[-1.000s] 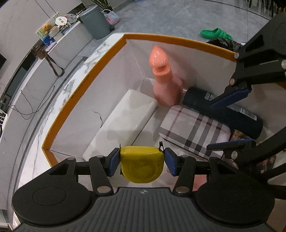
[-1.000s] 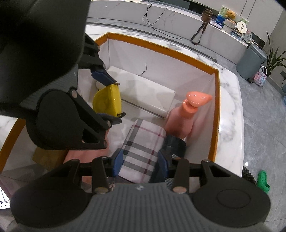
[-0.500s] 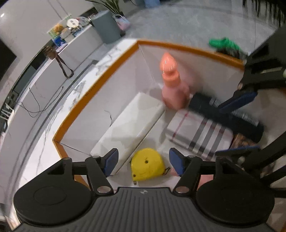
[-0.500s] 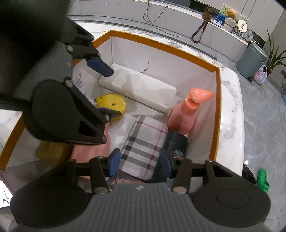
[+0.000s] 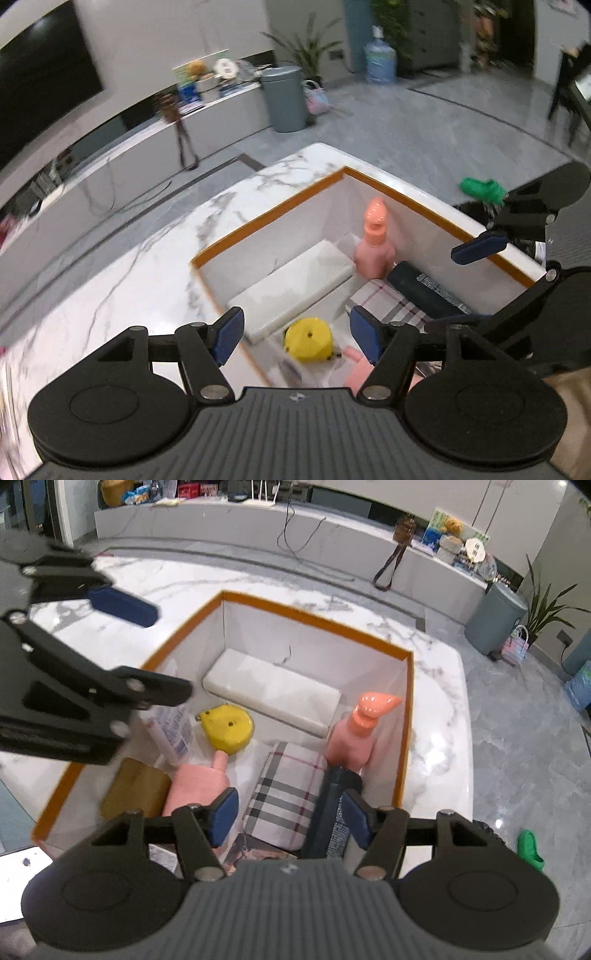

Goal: Organize rigid objects
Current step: 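Open both tools and withdraw them from the orange box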

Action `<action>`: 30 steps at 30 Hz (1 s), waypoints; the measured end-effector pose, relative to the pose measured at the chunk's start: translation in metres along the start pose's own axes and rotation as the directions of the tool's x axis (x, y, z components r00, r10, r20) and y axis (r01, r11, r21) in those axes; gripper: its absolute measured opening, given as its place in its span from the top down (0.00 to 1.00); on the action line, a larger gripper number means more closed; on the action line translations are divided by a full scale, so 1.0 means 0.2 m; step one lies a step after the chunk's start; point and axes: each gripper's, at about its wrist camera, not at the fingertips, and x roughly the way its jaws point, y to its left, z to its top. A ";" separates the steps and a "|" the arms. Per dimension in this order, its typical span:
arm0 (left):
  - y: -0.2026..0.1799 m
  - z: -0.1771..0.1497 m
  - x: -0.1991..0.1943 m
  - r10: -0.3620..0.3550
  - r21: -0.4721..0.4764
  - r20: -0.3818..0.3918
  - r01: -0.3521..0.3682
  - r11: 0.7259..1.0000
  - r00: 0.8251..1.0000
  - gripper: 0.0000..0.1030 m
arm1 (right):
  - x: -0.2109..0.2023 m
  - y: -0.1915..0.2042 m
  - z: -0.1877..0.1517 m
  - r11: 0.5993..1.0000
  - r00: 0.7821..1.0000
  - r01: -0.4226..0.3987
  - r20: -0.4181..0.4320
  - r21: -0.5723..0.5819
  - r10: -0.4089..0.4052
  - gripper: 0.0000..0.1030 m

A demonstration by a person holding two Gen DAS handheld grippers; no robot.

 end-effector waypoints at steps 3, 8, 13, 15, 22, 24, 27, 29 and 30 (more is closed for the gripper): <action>0.04 -0.04 -0.12 -0.009 -0.065 0.019 0.010 0.998 1.000 0.25 | -0.07 0.01 -0.02 1.000 0.999 0.002 0.042 0.021 -0.003 0.37; 0.03 -0.13 -0.34 0.047 -0.080 0.097 -0.039 0.996 0.994 0.25 | -0.19 0.05 -0.08 0.998 0.994 0.008 0.109 0.060 -0.014 0.36; 0.00 -0.21 -0.50 0.080 -0.084 0.159 -0.067 0.994 0.984 0.25 | -0.29 0.09 -0.16 0.994 0.983 0.024 0.181 0.105 -0.042 0.35; -0.02 -0.24 -0.54 0.104 -0.083 0.183 -0.090 0.992 0.978 0.25 | -0.32 0.13 -0.19 0.992 0.972 0.043 0.223 0.114 -0.068 0.33; -0.01 -0.31 -0.63 0.207 -0.193 0.248 -0.161 0.968 0.946 0.27 | -0.40 0.26 -0.31 0.989 0.932 0.068 0.347 0.129 -0.110 0.26; -0.01 -0.33 -0.64 0.229 -0.232 0.270 -0.168 0.958 0.935 0.27 | -0.42 0.29 -0.33 0.988 0.926 0.060 0.361 0.141 -0.107 0.26; -0.01 -0.37 -0.64 0.272 -0.281 0.278 -0.193 0.940 0.921 0.27 | -0.43 0.32 -0.36 0.986 0.917 0.056 0.383 0.158 -0.113 0.25; 0.00 -0.41 -0.63 0.294 -0.329 0.276 -0.198 0.923 0.915 0.27 | -0.43 0.35 -0.39 0.983 0.907 0.058 0.401 0.173 -0.124 0.23; 0.00 -0.44 -0.63 0.311 -0.359 0.281 -0.201 0.912 0.908 0.27 | -0.42 0.36 -0.41 0.982 0.900 0.062 0.415 0.180 -0.134 0.23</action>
